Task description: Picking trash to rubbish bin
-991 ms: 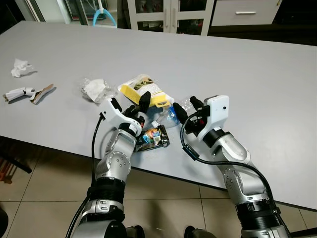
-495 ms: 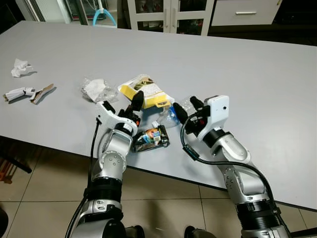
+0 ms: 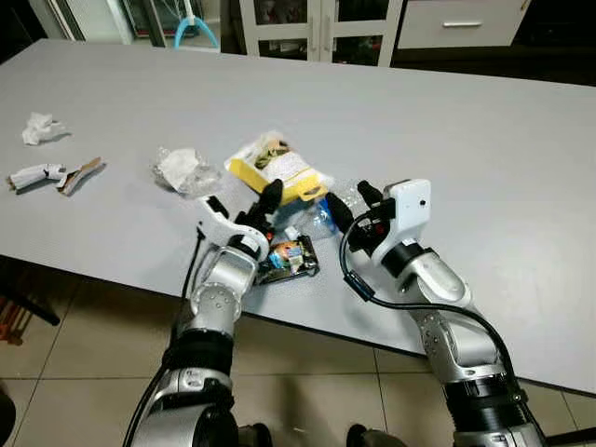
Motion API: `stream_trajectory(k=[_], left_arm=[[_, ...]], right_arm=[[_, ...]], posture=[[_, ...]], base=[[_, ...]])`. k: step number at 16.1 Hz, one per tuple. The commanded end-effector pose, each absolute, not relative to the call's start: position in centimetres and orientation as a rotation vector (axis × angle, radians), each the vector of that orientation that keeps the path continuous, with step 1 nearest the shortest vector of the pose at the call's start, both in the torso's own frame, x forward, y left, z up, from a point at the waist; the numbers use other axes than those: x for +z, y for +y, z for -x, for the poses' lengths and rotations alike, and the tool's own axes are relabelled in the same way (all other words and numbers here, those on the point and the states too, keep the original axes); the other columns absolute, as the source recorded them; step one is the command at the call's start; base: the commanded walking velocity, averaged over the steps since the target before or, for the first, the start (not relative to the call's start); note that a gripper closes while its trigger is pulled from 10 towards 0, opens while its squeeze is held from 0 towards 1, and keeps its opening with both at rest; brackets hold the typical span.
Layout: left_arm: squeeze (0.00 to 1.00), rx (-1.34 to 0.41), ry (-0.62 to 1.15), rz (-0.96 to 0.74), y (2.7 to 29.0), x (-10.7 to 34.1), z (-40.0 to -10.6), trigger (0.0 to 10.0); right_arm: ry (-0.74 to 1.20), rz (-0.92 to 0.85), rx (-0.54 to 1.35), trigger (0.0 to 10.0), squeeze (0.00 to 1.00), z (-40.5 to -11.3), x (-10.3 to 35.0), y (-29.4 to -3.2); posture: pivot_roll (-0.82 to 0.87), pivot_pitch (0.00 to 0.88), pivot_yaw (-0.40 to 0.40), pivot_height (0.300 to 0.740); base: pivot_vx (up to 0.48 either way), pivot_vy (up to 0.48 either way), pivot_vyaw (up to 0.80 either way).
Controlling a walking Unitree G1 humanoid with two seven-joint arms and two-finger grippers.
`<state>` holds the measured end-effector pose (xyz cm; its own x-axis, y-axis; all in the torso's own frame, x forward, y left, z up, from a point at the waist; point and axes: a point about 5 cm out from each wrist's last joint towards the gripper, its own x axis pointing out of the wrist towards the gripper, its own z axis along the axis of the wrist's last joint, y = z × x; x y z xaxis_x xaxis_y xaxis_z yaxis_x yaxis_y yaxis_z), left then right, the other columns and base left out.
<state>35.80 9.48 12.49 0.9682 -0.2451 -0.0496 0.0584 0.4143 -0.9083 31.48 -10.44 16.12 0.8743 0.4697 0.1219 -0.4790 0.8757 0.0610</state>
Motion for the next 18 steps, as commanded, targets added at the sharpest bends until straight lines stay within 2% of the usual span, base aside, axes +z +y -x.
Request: stream_trajectory(k=[1, 5, 18], left_arm=[[0.00, -0.365, 0.204, 1.240, 2.9, 15.8, -36.0, 10.0], [0.00, -0.389, 0.205, 1.232, 2.0, 16.3, -36.2, 10.0], [0.00, -0.400, 0.192, 1.230, 1.4, 17.1, -37.5, 10.0]], right_arm=[[-0.113, -0.083, 0.493, 10.0, 0.00, -31.3, 16.4, -10.4], [-0.114, -0.085, 0.489, 10.0, 0.00, -31.3, 16.3, -10.4], [-0.108, -0.089, 0.474, 10.0, 0.00, -31.0, 16.1, -10.6]], posture=[[-0.14, 0.138, 0.084, 0.740], [-0.14, 0.141, 0.086, 0.740], [-0.16, 0.144, 0.093, 0.740]], base=[[0.000, 0.000, 0.00], [0.000, 0.000, 0.00], [0.000, 0.000, 0.00]])
